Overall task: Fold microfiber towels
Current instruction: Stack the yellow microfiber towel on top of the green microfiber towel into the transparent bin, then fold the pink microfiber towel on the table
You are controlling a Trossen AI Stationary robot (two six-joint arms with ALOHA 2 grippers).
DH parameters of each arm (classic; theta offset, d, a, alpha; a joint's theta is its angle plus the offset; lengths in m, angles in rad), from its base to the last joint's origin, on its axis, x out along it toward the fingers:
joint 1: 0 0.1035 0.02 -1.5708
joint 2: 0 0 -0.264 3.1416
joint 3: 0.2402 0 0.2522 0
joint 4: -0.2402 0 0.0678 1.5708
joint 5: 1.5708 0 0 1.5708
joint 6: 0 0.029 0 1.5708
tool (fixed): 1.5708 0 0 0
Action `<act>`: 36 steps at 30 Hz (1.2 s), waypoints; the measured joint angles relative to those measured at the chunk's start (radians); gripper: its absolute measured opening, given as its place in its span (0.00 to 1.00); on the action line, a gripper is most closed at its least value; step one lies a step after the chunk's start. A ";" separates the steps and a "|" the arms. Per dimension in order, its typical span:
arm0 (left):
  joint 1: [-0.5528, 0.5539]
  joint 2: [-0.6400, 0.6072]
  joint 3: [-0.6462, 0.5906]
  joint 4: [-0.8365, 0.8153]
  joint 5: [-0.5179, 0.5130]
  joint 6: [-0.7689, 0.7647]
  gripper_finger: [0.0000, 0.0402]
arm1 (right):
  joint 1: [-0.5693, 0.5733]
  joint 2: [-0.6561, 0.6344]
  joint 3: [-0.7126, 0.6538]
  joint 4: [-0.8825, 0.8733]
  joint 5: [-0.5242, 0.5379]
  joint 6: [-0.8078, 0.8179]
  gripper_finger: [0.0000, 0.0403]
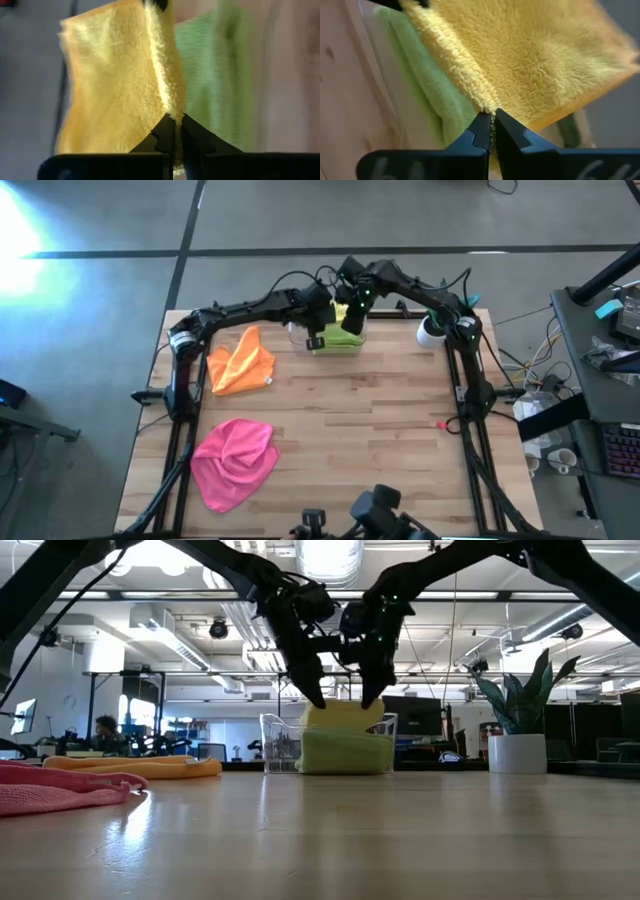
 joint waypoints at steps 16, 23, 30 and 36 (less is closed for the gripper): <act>-0.011 0.030 -0.062 -0.018 0.059 0.000 0.01 | 0.033 0.031 -0.059 -0.036 -0.050 0.012 0.02; -0.014 0.026 -0.059 -0.045 0.047 0.000 0.05 | 0.036 0.029 -0.060 -0.053 -0.037 0.011 0.10; -0.014 0.009 -0.057 -0.042 0.045 -0.001 0.21 | 0.035 0.022 -0.061 -0.057 -0.039 0.043 0.26; -0.023 -0.055 -0.057 -0.035 -0.026 -0.002 0.34 | 0.036 -0.026 -0.061 -0.115 -0.046 0.065 0.34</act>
